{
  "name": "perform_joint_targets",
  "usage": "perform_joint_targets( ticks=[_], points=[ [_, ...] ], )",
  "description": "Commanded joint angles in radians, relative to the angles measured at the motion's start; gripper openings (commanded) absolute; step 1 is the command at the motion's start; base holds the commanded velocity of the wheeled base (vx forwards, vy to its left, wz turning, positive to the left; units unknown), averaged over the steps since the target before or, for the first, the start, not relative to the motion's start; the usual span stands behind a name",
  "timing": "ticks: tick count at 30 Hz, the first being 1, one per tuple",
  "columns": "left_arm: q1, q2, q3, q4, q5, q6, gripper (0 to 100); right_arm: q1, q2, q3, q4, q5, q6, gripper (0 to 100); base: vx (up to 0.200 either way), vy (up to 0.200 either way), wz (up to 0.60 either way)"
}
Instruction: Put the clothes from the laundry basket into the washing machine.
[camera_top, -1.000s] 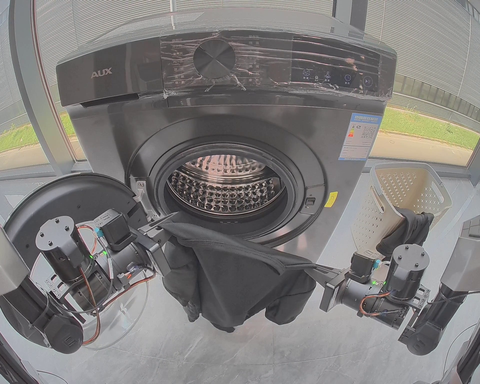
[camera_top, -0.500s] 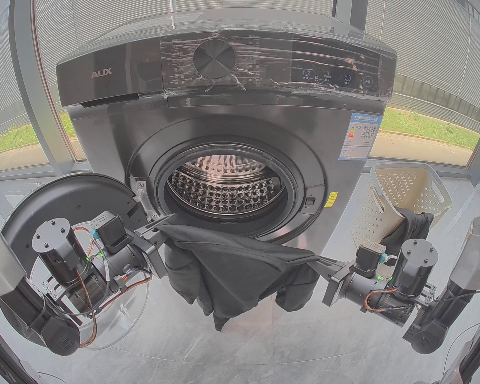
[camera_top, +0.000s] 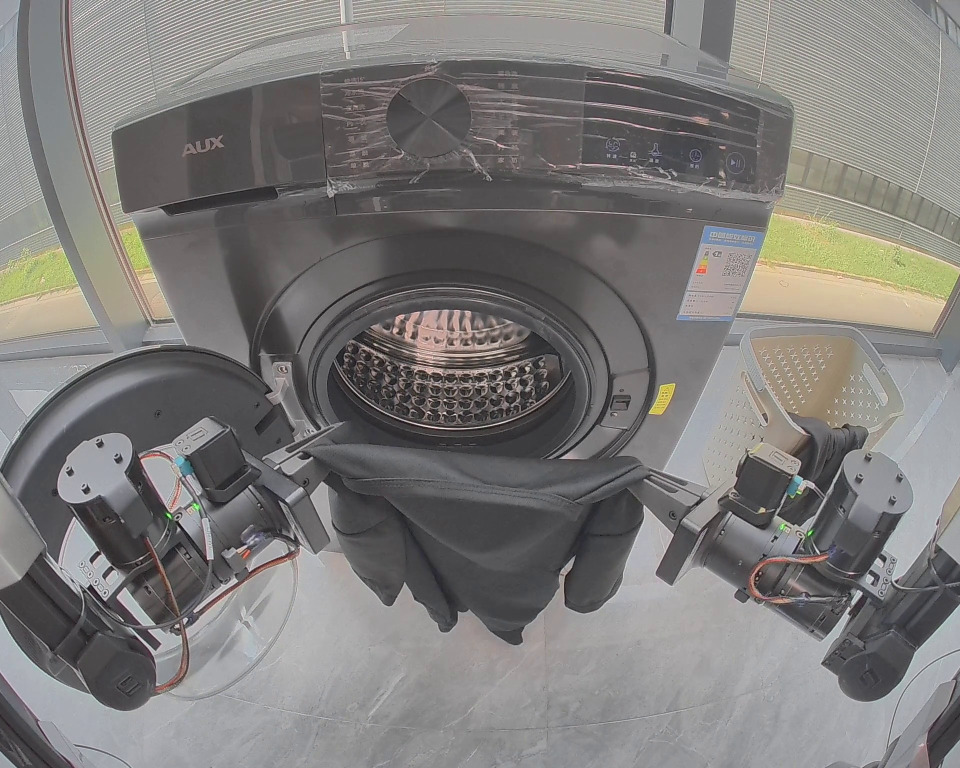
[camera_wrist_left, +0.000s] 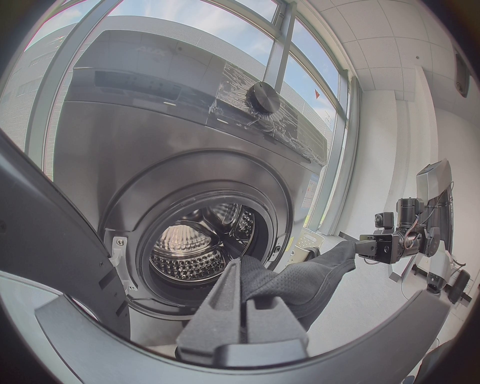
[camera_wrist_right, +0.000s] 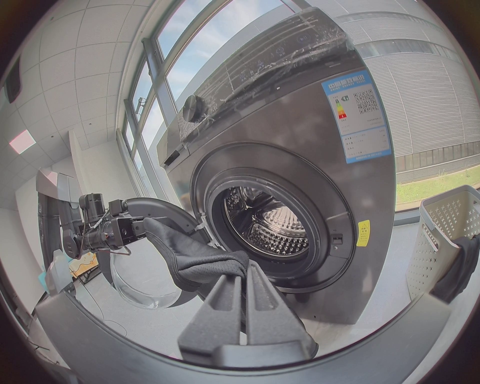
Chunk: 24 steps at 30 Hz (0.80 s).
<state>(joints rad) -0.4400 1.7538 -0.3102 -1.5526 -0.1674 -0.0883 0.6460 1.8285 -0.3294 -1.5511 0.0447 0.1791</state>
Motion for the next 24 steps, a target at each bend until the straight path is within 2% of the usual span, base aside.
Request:
perform_joint_targets(
  ticks=[1, 4, 24],
  points=[
    [0.001, -0.019, -0.004, -0.006, -0.001, -0.004, 0, 0.003, -0.026, -0.011, 0.0, 0.0, 0.0, 0, 0.0, 0.0, 0.0],
    [0.0, -0.047, -0.003, -0.006, -0.001, -0.013, 0, 0.003, -0.029, -0.01, 0.0, -0.002, 0.002, 0, 0.0, 0.0, 0.0],
    [-0.005, -0.042, 0.01, -0.006, -0.003, -0.011, 0, 0.004, -0.026, -0.005, 0.0, -0.002, 0.002, 0, 0.0, 0.0, 0.0]
  ],
)
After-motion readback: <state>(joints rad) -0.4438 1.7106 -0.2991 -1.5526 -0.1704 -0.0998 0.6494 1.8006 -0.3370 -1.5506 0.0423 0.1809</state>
